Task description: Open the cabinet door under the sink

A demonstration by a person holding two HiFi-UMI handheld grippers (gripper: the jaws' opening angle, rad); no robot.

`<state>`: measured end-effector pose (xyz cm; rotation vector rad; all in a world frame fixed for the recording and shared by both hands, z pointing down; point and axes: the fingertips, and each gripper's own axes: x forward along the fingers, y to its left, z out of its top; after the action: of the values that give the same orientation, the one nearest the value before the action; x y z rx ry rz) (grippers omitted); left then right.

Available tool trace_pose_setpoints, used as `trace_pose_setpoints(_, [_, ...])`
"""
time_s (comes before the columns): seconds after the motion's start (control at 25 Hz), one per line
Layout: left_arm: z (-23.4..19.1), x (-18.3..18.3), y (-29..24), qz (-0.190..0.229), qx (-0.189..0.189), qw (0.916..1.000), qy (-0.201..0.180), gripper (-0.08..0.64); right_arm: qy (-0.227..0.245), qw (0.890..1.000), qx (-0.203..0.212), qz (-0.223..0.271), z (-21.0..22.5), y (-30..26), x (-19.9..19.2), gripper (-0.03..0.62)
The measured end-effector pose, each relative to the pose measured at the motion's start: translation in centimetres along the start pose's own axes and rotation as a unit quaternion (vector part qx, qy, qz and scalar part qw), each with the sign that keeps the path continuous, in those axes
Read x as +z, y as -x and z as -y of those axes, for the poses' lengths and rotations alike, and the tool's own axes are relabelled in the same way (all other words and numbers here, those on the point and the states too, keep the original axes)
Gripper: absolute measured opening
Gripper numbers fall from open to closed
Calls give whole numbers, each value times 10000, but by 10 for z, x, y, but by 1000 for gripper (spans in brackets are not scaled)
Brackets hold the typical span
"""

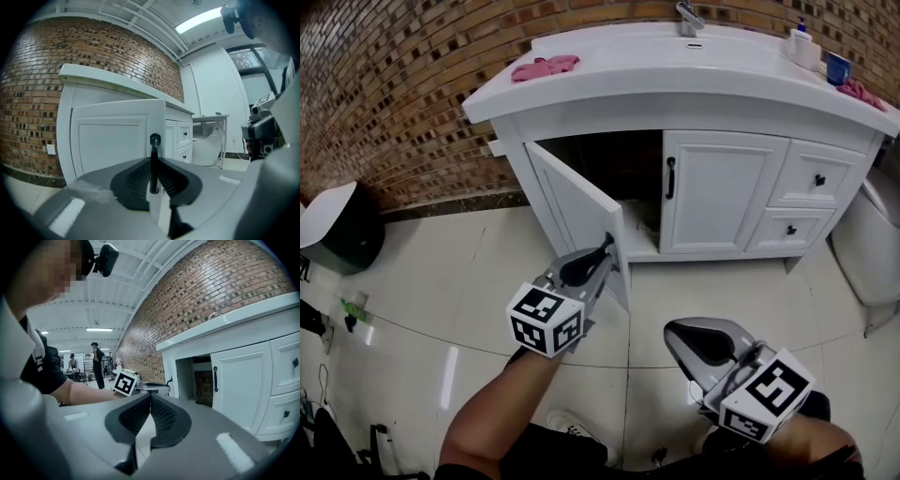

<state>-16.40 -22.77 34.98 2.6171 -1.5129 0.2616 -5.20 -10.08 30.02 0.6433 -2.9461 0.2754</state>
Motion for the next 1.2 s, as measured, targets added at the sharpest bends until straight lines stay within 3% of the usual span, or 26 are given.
trace_pose_setpoints(0.48, [-18, -9, 48, -62, 220, 9997, -62, 43, 8, 9999, -15, 113, -12, 5, 6, 9])
trace_pose_setpoints(0.72, [-40, -14, 83, -101, 587, 9981, -161, 35, 40, 9999, -95, 62, -14, 6, 2, 9])
trace_pose_setpoints(1.2, [-93, -25, 138, -91, 1270, 9919, 3, 20, 85, 9998, -186, 19, -15, 7, -4, 9])
